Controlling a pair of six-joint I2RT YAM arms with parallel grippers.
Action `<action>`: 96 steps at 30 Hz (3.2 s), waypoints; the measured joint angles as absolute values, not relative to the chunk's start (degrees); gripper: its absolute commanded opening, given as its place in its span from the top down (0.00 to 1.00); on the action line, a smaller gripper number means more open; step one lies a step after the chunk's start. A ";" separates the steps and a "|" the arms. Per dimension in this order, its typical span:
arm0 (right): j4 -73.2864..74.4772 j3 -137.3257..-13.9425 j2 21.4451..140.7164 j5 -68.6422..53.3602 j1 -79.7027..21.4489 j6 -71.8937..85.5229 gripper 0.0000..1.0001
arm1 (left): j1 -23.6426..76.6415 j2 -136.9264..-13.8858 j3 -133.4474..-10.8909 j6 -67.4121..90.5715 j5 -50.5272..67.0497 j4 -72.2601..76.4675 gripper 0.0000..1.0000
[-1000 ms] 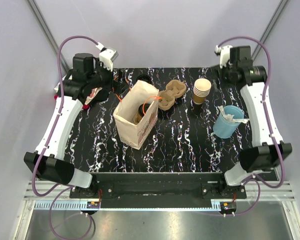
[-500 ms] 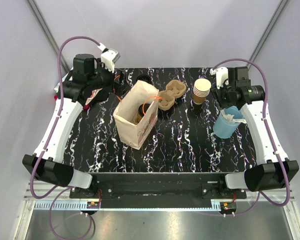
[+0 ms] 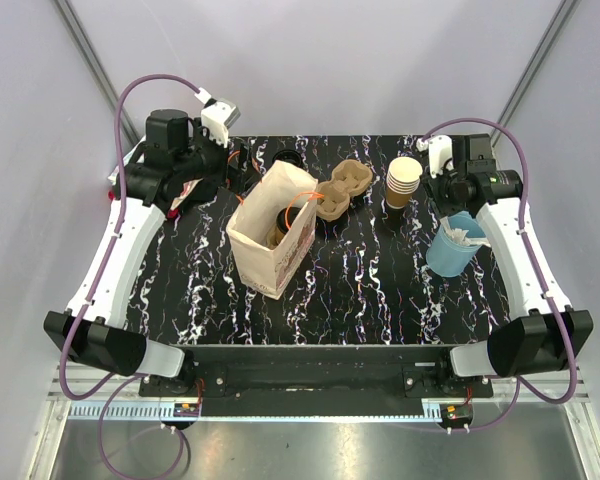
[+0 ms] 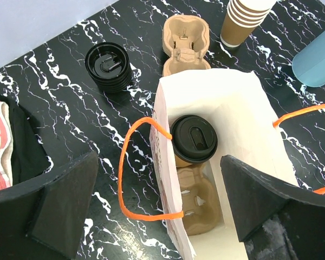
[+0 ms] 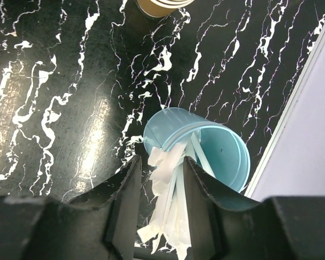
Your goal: Pack the takeout coffee
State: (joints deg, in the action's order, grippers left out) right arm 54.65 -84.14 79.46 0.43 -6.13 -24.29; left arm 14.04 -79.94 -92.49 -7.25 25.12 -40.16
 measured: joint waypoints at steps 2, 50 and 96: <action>54.30 -83.85 79.68 0.51 -5.80 -24.38 0.60 | 14.04 -79.94 -92.44 -7.25 25.12 -40.21 0.01; 56.71 -90.52 77.95 5.54 -3.64 -26.55 1.00 | 16.05 -79.96 -92.44 -7.49 25.65 -40.18 0.01; 61.78 -143.06 102.89 -12.64 -48.71 -28.10 1.00 | 0.78 -83.94 -105.21 -7.42 28.10 -50.00 0.01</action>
State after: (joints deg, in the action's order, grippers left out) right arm 61.78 -143.06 102.89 -12.64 -48.71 -28.10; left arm 0.78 -83.94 -105.21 -7.42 28.10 -50.00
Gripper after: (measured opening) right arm 0.011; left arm 0.987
